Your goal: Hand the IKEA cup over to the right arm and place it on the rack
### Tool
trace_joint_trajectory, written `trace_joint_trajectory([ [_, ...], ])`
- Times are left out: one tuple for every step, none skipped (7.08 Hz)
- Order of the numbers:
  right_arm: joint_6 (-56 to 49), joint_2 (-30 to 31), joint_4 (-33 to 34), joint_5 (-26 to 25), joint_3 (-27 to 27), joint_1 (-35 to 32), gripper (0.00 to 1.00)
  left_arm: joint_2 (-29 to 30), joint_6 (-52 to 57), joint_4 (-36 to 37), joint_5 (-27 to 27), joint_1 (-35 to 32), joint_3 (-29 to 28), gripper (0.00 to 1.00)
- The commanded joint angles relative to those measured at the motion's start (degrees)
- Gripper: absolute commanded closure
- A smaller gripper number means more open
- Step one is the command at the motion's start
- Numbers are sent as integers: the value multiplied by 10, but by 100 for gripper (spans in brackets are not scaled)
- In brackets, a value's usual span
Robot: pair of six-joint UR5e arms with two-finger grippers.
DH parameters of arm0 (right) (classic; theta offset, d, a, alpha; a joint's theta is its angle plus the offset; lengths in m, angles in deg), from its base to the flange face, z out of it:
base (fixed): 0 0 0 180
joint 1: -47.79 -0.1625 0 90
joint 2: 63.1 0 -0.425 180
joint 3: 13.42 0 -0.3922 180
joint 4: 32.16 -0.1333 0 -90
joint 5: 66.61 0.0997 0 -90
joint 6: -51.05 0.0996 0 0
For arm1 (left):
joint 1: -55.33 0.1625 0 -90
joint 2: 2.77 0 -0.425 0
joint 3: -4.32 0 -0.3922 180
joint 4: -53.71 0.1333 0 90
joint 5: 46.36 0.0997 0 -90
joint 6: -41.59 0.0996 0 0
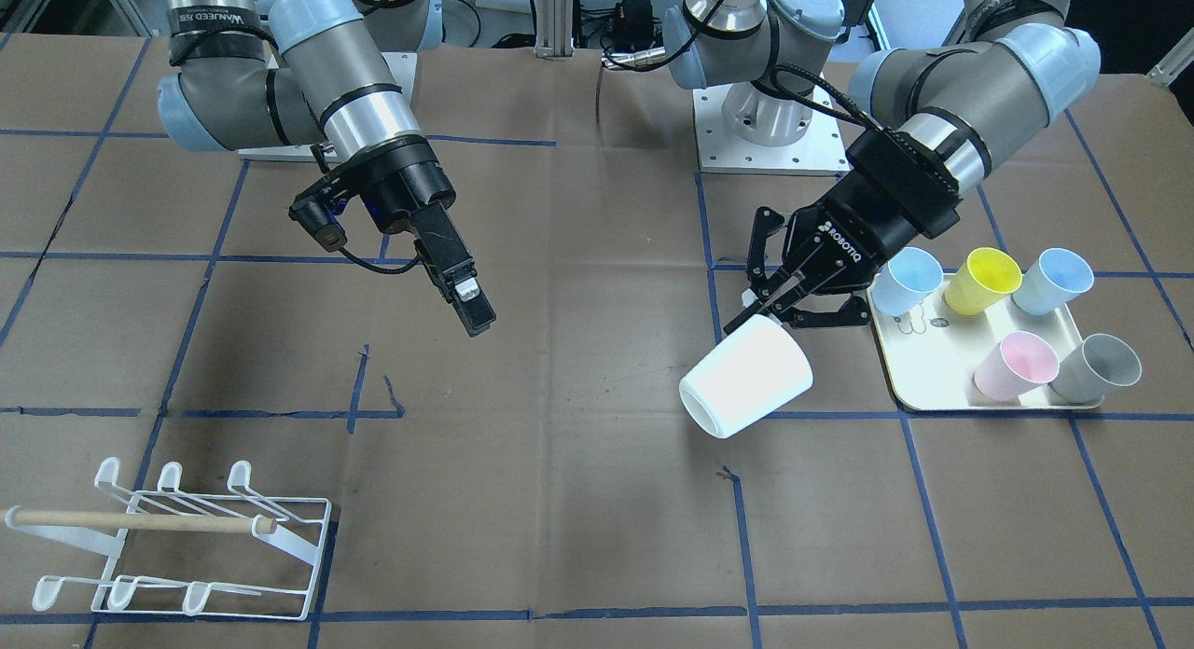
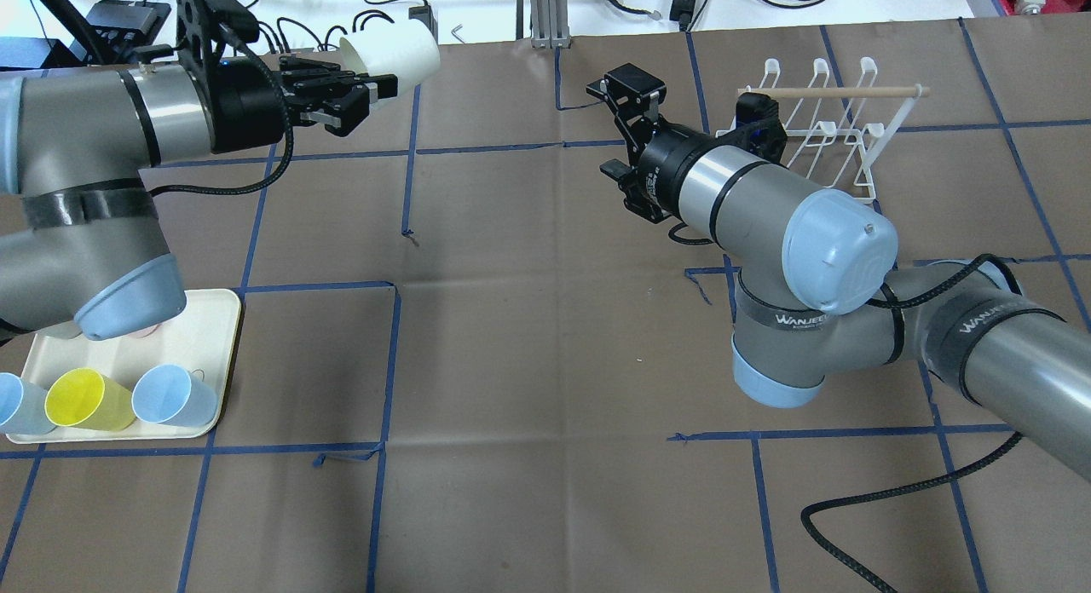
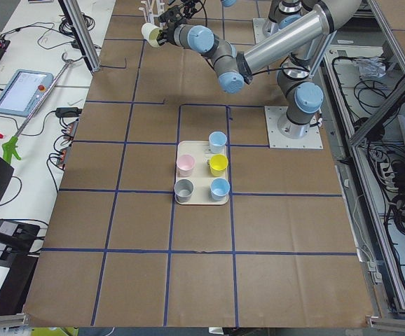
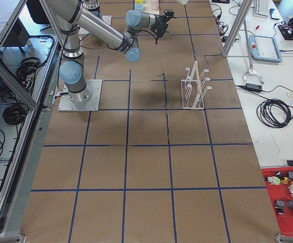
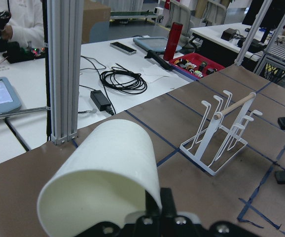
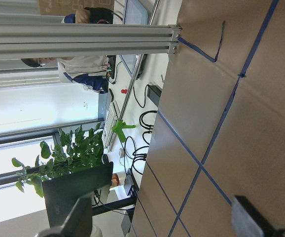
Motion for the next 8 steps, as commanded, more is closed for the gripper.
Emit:
trace_joint_trajectory([
  [14, -4, -24, 4, -29, -32, 0, 5, 12, 104, -32, -3, 72, 100],
  [64, -4, -26, -2, -30, -43, 0, 6, 16, 105, -31, -20, 75, 100],
  [79, -4, -28, -6, -30, -51, 0, 10, 16, 106, -29, -51, 76, 100],
  [81, -4, -28, -18, -31, -51, 0, 12, 16, 110, -29, -55, 78, 100],
  [82, -5, -29, -20, -40, -52, 0, 11, 16, 110, -29, -58, 78, 99],
  [82, -5, -44, -26, -46, -54, 0, 10, 16, 110, -29, -58, 78, 99],
  [82, -6, -52, -38, -52, -63, 0, 12, 13, 110, -29, -58, 75, 99],
  [92, -7, -53, -51, -54, -72, 0, 12, 14, 110, -29, -61, 76, 99],
])
